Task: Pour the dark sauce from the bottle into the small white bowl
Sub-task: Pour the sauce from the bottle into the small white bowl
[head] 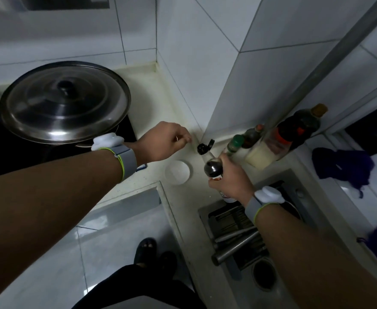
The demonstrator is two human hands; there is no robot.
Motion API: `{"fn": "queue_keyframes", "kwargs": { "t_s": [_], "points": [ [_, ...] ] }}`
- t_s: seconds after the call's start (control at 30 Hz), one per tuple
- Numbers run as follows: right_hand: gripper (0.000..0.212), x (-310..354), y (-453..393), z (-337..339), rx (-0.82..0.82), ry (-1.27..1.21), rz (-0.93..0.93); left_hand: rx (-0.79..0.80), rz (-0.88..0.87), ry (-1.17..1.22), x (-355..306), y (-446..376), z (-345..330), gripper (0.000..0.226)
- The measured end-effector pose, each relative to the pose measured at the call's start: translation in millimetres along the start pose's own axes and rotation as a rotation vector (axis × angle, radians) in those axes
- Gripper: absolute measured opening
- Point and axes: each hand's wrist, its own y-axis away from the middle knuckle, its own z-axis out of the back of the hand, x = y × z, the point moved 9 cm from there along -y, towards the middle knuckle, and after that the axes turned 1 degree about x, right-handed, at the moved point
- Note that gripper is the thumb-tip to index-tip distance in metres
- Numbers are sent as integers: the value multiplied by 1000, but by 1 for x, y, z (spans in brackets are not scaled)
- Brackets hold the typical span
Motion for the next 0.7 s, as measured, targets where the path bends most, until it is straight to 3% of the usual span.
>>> {"fn": "queue_keyframes", "kwargs": {
  "t_s": [0.33, 0.7],
  "points": [
    [56, -3, 4, -22, 77, 94, -18, 43, 332, 59, 69, 22, -21, 19],
    [55, -3, 4, -30, 142, 149, 2, 54, 493, 71, 107, 47, -37, 25]
  ]
}}
